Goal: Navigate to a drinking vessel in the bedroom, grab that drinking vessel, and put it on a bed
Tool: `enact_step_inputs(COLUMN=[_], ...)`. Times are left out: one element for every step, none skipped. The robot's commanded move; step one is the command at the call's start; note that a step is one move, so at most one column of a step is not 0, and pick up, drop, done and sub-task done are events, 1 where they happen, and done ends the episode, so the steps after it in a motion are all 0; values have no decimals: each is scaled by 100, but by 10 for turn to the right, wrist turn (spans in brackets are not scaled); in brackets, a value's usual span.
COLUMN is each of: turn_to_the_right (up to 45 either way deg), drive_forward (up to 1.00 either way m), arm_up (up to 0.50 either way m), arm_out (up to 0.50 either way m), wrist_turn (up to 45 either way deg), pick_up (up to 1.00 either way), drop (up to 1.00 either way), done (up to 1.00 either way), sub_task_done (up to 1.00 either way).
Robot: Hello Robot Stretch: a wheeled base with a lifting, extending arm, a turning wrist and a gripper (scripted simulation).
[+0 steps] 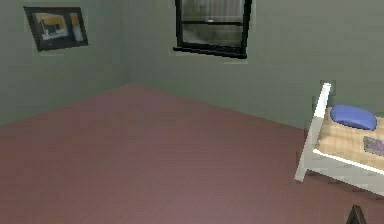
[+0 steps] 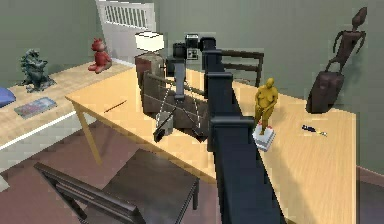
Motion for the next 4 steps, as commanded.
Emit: enact_step_inputs(turn_to_the_right=[0, 0, 0, 0], drive_forward=[0, 0, 0, 0], arm_up=[0, 0, 0, -30], arm_out=[0, 0, 0, 0], wrist_turn=[450, 450, 420, 0], pick_up=[0, 0, 0, 0], drop=[0, 0, 0, 0], done=[0, 0, 0, 0], sub_task_done=[0, 0, 0, 0])
